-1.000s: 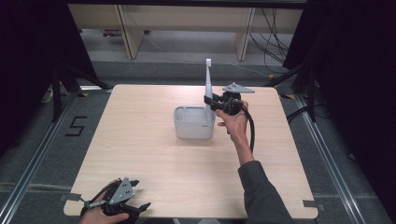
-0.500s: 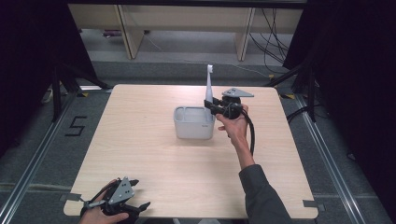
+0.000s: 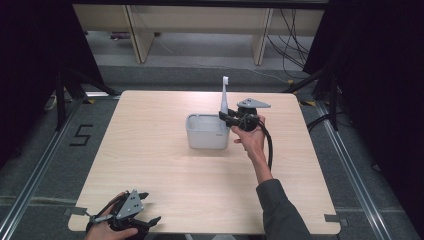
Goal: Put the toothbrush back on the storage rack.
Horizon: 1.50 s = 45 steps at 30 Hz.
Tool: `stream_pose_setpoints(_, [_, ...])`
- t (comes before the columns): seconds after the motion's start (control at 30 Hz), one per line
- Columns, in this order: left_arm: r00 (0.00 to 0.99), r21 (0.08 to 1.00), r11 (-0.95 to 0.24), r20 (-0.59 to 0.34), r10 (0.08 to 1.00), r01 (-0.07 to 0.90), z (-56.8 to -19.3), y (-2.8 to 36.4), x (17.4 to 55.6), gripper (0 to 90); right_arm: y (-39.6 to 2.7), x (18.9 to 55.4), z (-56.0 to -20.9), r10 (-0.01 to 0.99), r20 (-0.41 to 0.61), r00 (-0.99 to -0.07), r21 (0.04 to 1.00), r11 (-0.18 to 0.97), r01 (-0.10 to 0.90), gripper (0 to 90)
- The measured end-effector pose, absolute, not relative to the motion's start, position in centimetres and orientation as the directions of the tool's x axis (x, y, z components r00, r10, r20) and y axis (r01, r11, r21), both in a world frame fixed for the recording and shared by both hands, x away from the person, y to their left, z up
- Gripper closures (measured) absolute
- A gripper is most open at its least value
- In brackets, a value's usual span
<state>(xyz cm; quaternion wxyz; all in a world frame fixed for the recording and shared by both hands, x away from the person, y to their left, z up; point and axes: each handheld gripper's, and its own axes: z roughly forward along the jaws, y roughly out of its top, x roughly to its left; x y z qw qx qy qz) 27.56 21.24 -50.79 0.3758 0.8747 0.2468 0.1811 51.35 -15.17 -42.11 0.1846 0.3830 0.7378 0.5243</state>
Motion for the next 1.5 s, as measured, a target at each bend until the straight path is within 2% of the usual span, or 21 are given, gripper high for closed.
stream_pose_setpoints(0.63, [0.820, 0.741, -0.600, 0.120, 0.559, 0.301, -50.7, 21.2, 27.5, 14.8, -15.1, 50.9, -43.2, 0.770, 0.107, -0.629, 0.895, 0.200, 0.398, 66.2])
stream_pose_setpoints(0.67, [0.817, 0.743, -0.598, 0.121, 0.564, 0.302, -50.8, 21.2, 27.5, 14.8, -15.2, 51.1, -43.3, 0.756, 0.082, -0.649, 0.901, 0.222, 0.372, 66.1])
stream_pose_setpoints(0.73, [0.817, 0.743, -0.600, 0.128, 0.563, 0.297, -50.8, 21.2, 27.5, 14.8, -15.2, 50.9, -43.3, 0.762, 0.112, -0.638, 0.903, 0.190, 0.385, 65.8])
stream_pose_setpoints(0.97, [0.821, 0.744, -0.600, 0.125, 0.557, 0.294, -50.9, 21.0, 27.4, 14.8, -15.0, 50.8, -43.1, 0.765, 0.100, -0.637, 0.902, 0.200, 0.382, 53.3])
stream_pose_setpoints(1.0, [0.819, 0.744, -0.600, 0.128, 0.560, 0.294, -50.9, 21.0, 27.5, 14.8, -15.0, 50.5, -43.1, 0.766, 0.117, -0.632, 0.902, 0.184, 0.390, 47.0])
stream_pose_setpoints(1.1, [0.815, 0.746, -0.591, 0.114, 0.568, 0.307, -50.9, 21.0, 27.4, 14.8, -14.8, 50.1, -43.0, 0.764, 0.127, -0.632, 0.901, 0.177, 0.396, 39.6])
stream_pose_setpoints(1.3, [0.820, 0.748, -0.594, 0.119, 0.560, 0.297, -50.7, 21.1, 27.4, 14.8, -14.9, 49.1, -42.4, 0.764, 0.088, -0.639, 0.910, 0.199, 0.364, 33.8])
stream_pose_setpoints(1.5, [0.818, 0.742, -0.602, 0.130, 0.560, 0.295, -50.6, 21.0, 27.3, 14.8, -15.3, 48.3, -41.8, 0.769, 0.105, -0.630, 0.906, 0.187, 0.380, 32.1])
